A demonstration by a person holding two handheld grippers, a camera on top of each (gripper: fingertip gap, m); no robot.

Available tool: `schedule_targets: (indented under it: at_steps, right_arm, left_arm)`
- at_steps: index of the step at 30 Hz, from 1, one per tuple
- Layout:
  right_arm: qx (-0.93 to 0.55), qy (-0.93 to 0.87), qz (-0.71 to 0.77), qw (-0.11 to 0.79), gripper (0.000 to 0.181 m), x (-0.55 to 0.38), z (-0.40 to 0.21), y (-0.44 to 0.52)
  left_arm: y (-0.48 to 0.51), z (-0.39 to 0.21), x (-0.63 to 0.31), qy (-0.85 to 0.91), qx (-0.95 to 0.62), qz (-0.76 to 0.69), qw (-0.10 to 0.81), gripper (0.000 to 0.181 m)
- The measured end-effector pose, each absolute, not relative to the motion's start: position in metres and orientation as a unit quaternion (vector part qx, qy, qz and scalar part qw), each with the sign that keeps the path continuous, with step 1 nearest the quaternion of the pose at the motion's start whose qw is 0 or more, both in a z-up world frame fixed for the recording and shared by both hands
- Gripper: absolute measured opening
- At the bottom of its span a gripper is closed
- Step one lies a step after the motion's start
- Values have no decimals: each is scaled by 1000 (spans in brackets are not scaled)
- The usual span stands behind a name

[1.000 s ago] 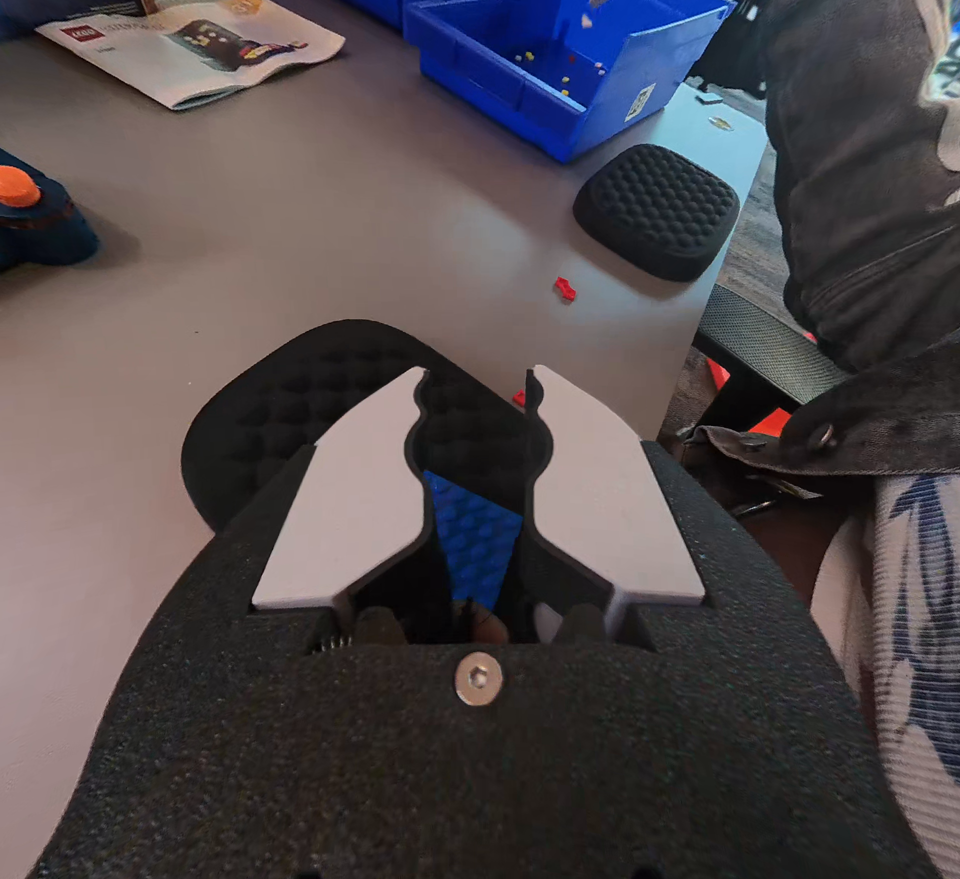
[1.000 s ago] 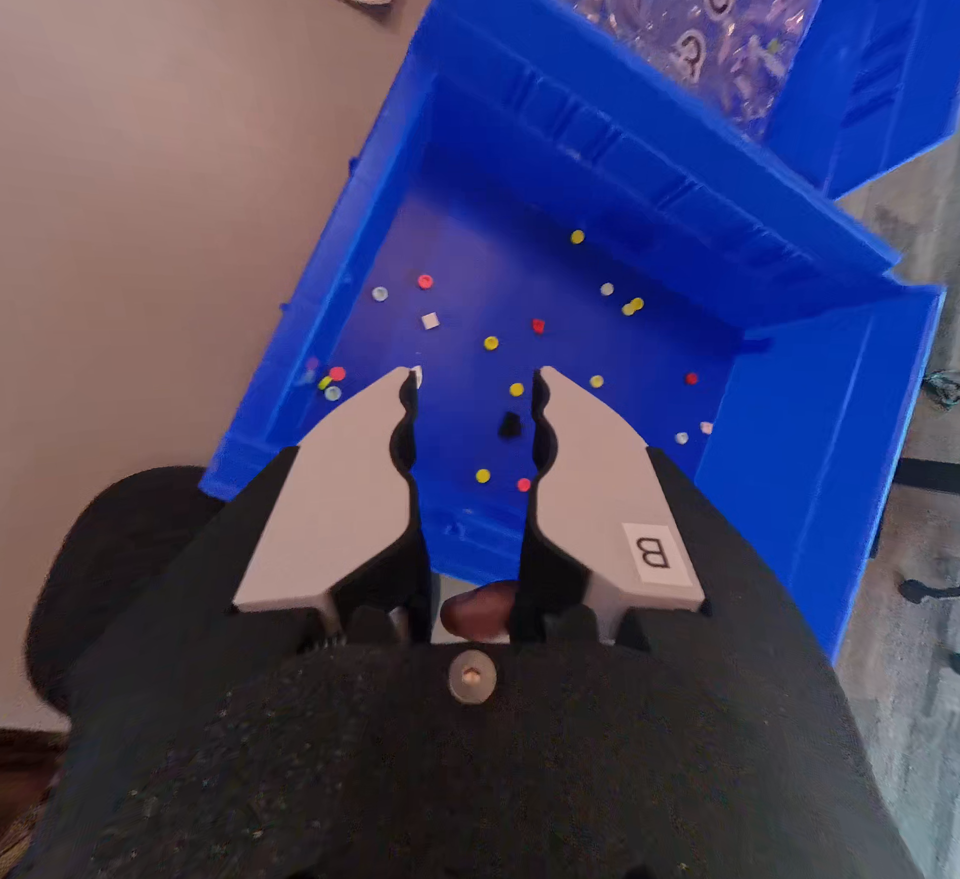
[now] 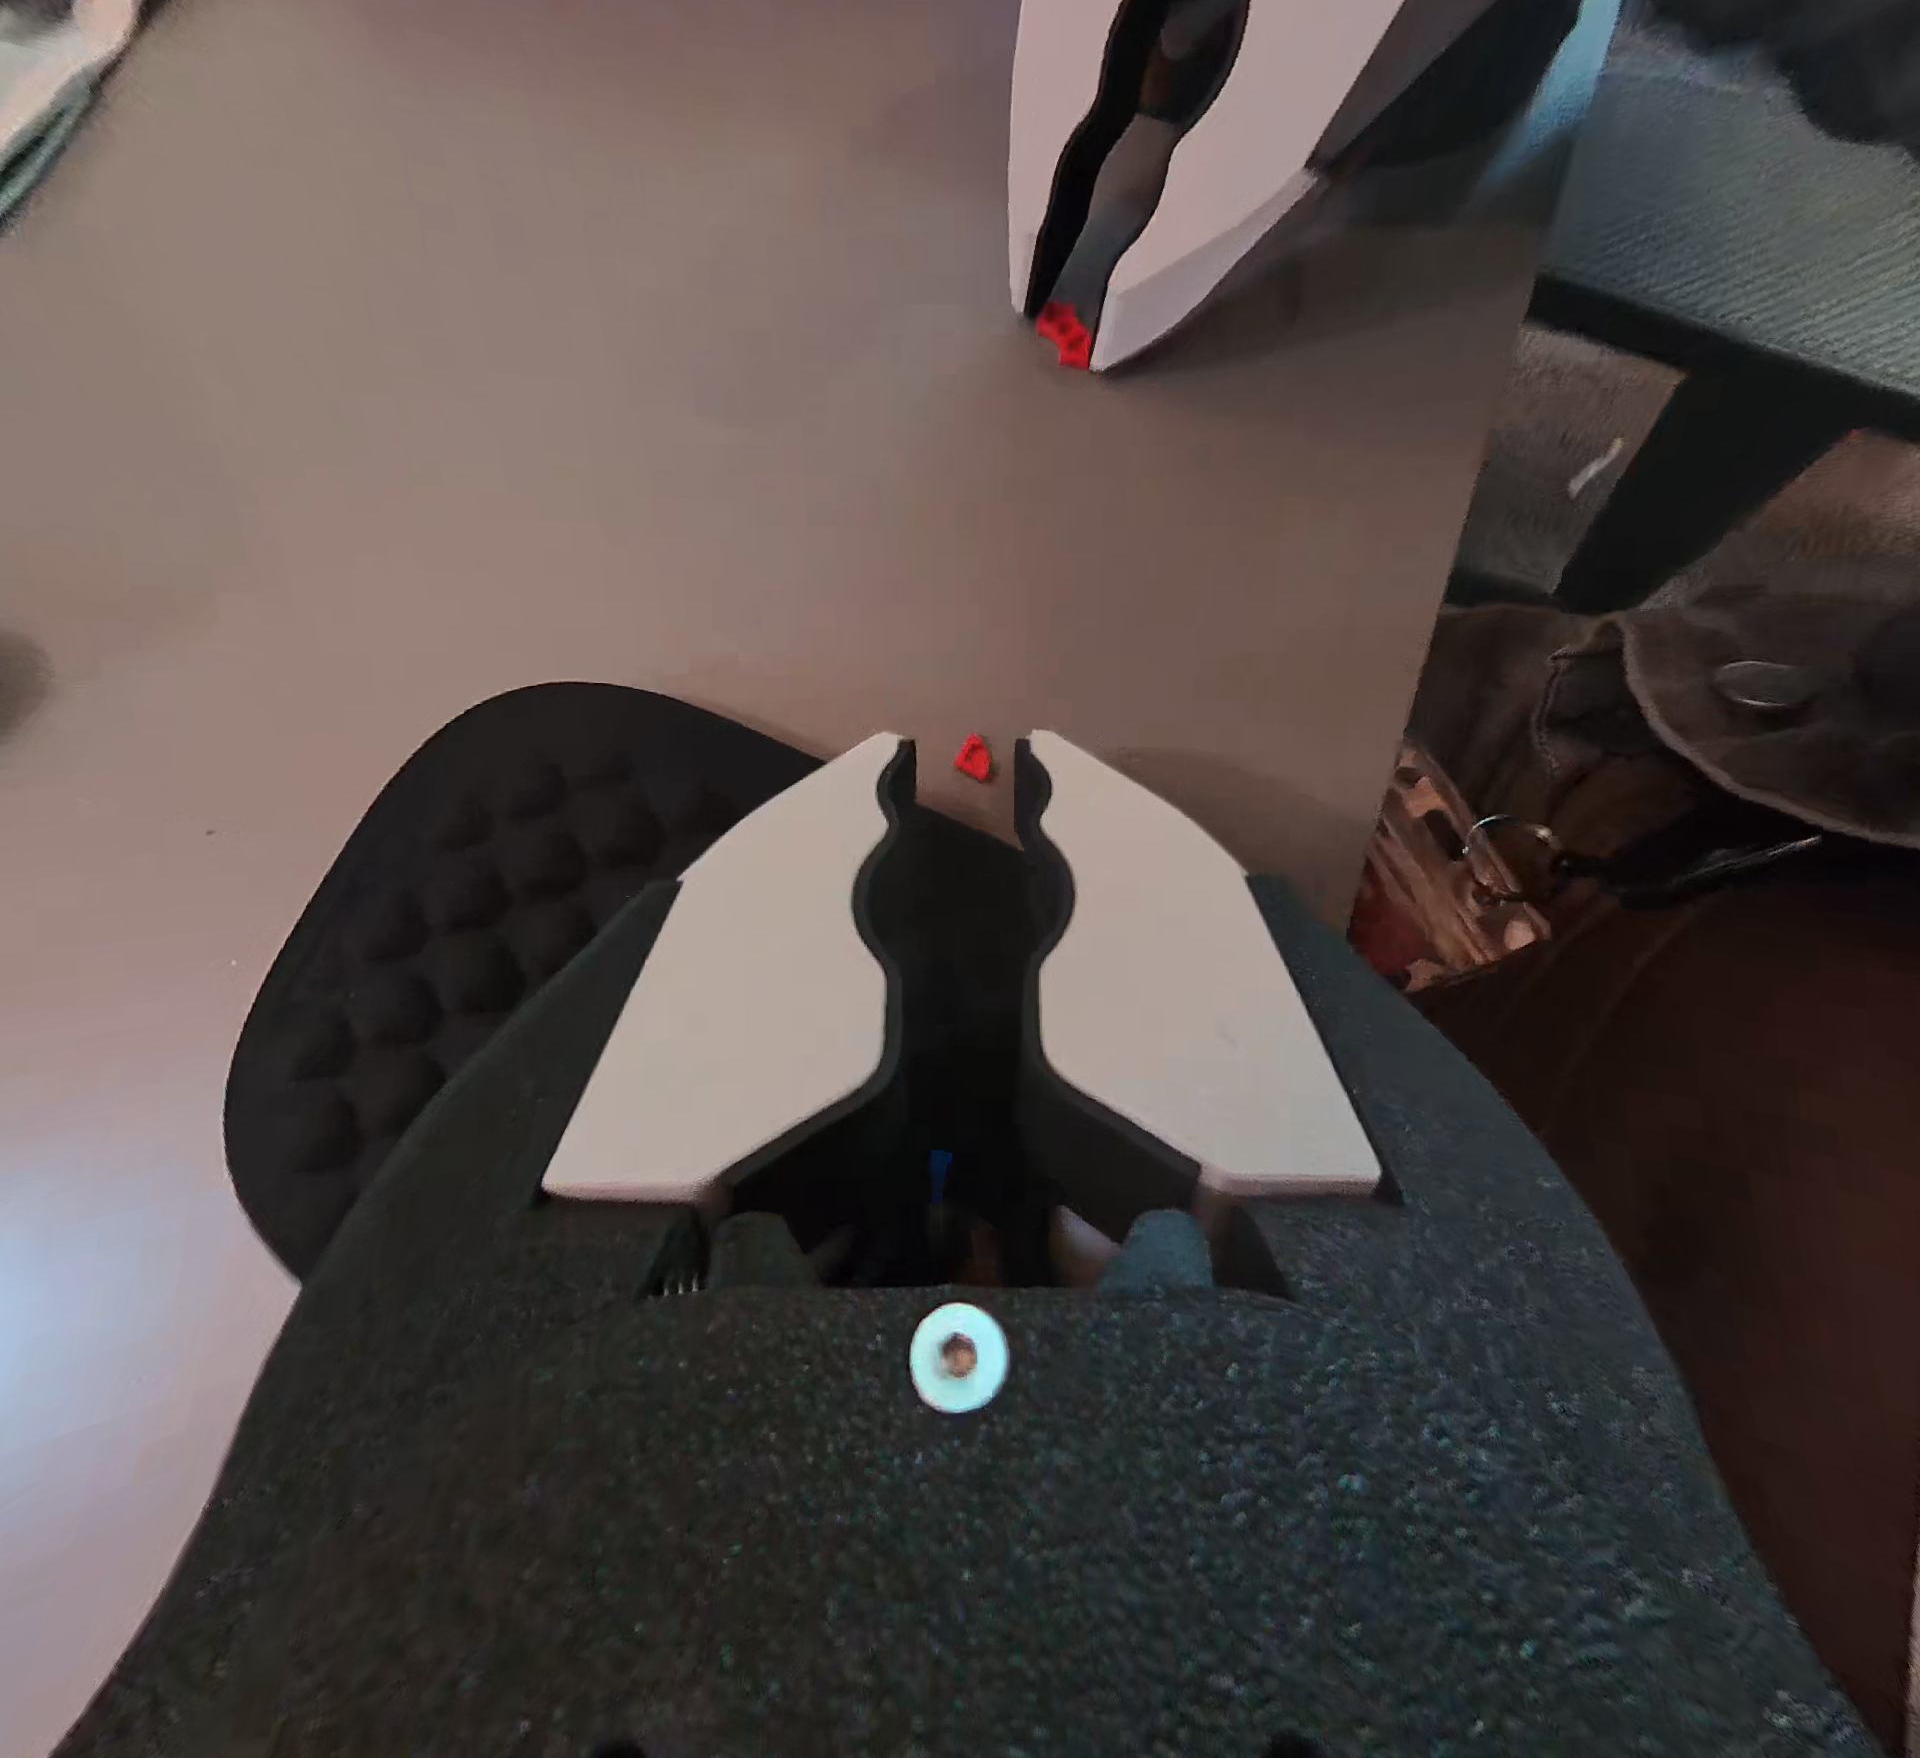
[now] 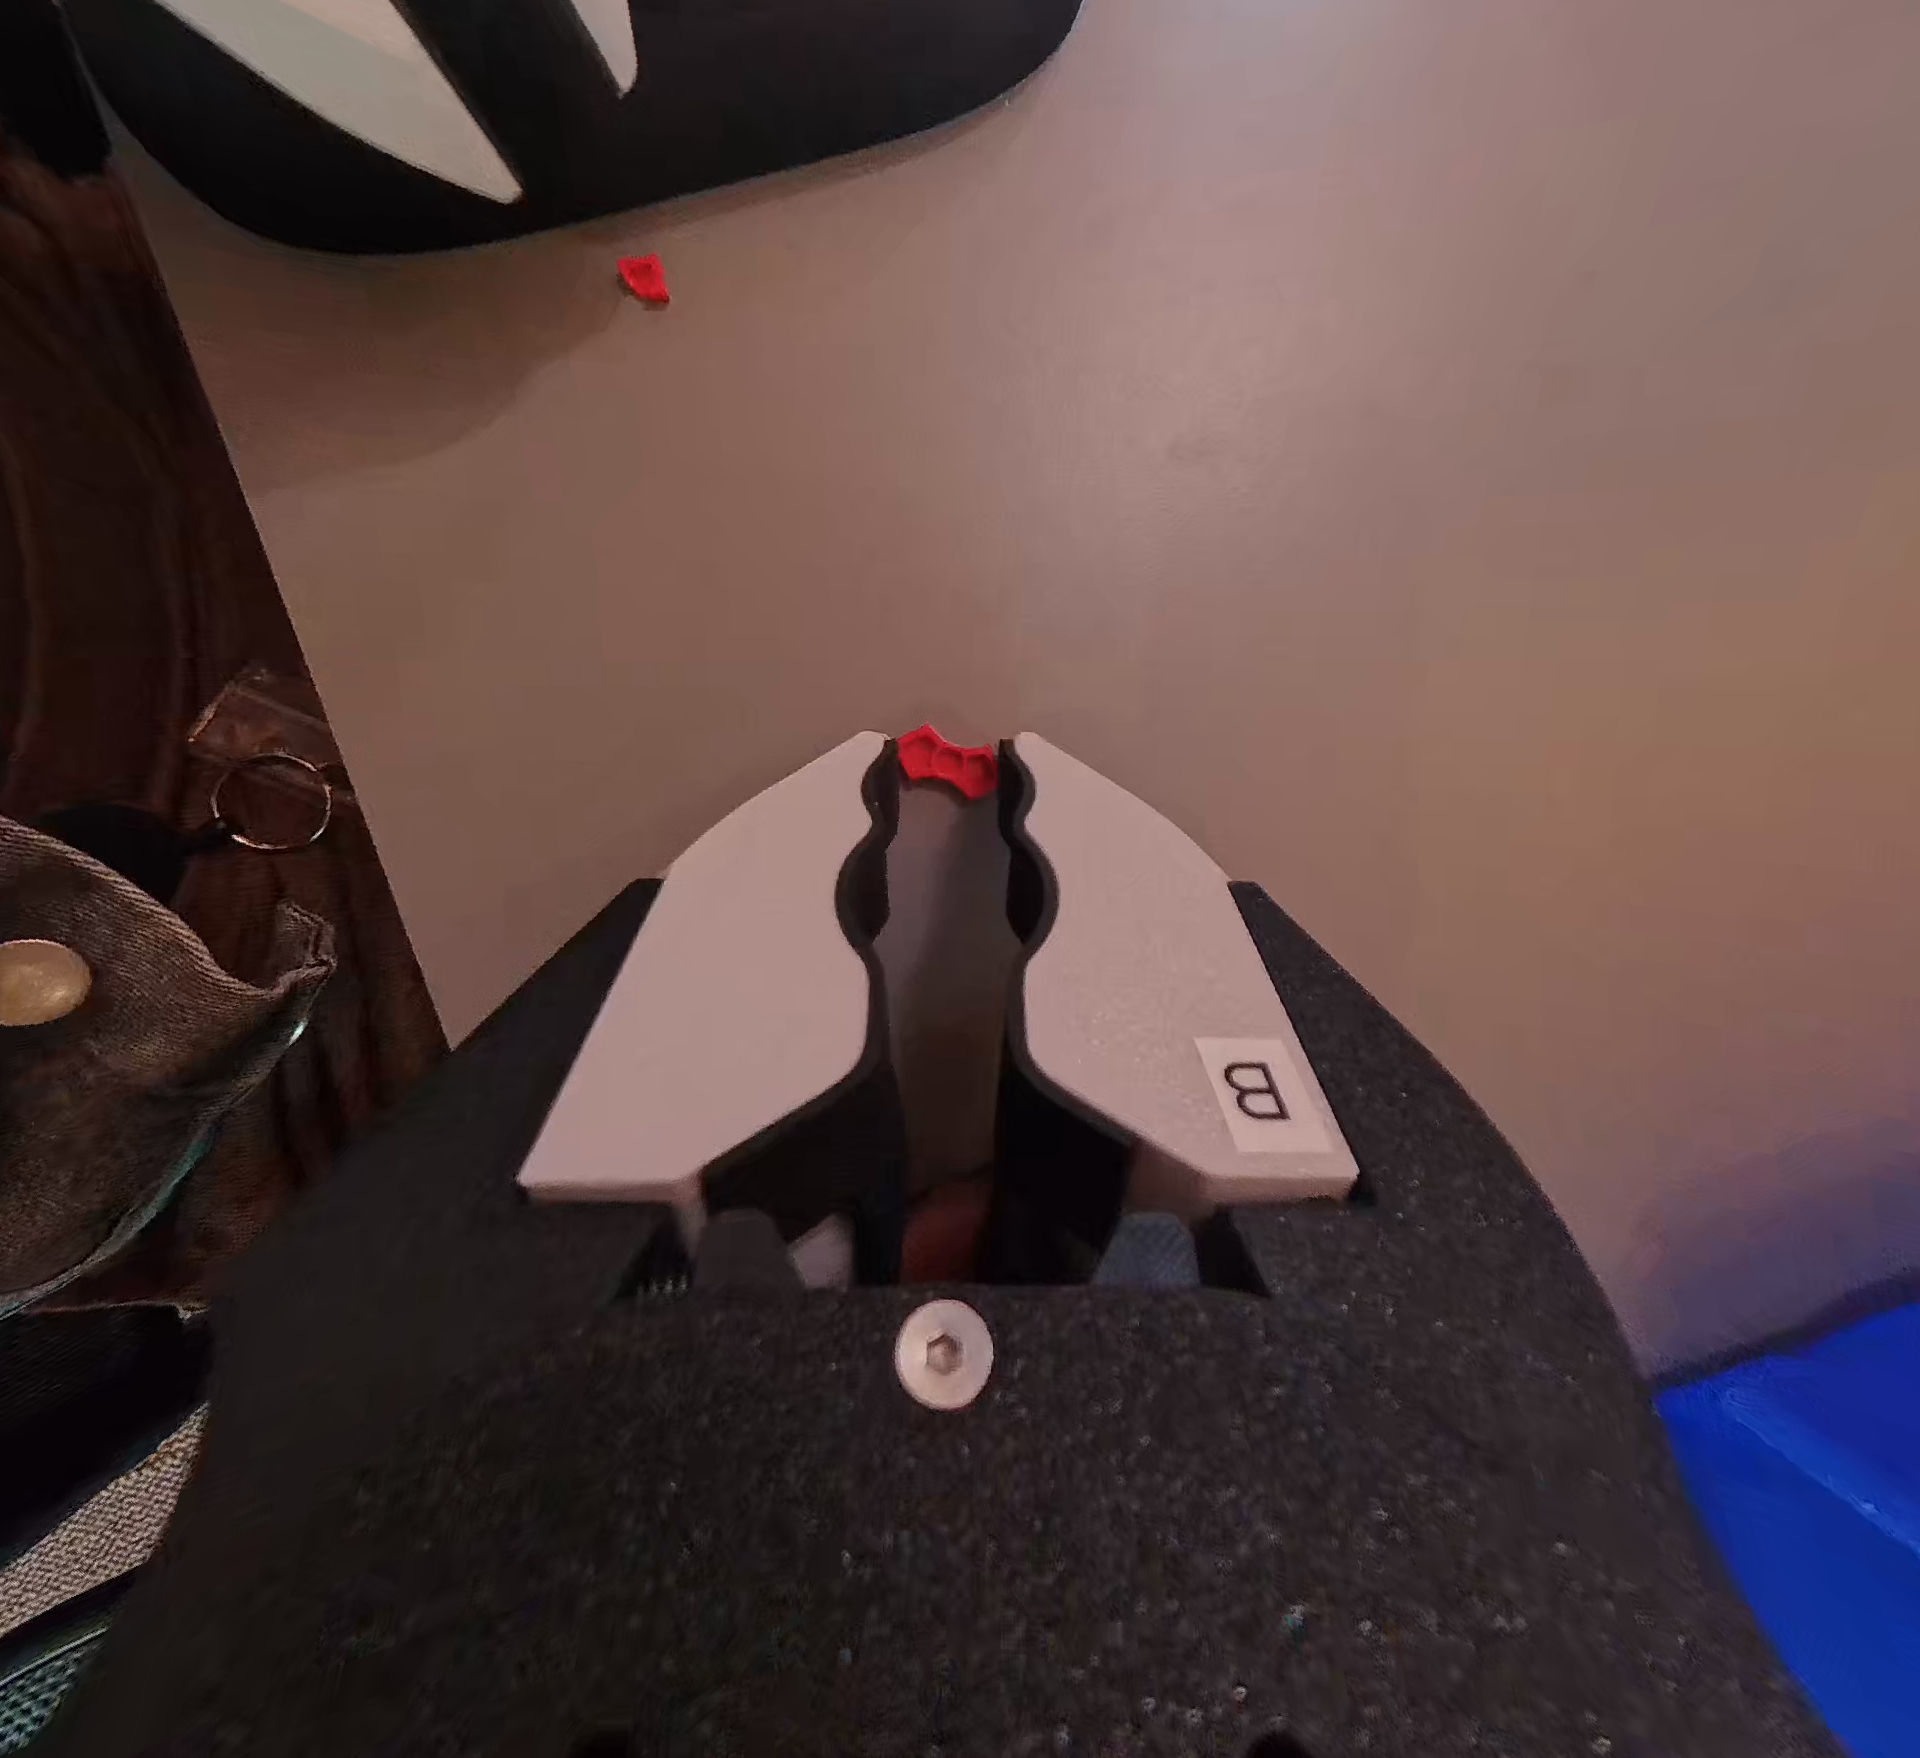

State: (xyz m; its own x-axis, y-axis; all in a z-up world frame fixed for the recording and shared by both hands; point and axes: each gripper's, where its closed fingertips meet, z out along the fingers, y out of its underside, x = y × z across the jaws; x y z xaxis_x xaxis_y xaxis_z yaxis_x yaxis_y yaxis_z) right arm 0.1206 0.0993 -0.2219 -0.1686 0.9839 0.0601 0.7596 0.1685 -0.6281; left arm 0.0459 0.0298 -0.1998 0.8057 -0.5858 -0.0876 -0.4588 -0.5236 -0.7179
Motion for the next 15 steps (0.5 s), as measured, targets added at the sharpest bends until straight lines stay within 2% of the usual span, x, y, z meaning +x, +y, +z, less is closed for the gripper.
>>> schedule_targets:
  at_steps: [2,3,4,11,13,15]
  right_arm:
    - [-601,-725,233,244,17,120,-219,102]
    - [-599,-722,236,252,5,120,-215,103]
    - [-597,-717,242,265,1,118,-208,105]
    - [-602,-691,248,313,0,125,-166,132]
    - [-609,-703,254,266,19,132,-175,125]
    - [-618,-717,232,222,26,137,-193,120]
  left_arm:
    - [29,-207,44,321,-883,-49,340,15]
    - [29,-210,44,328,-888,-33,322,15]
    - [30,-212,44,333,-890,-22,309,15]
    - [35,-224,50,358,-896,-11,262,5]
    - [36,-224,51,359,-896,-10,261,4]
    - [37,-224,52,351,-897,-23,269,4]
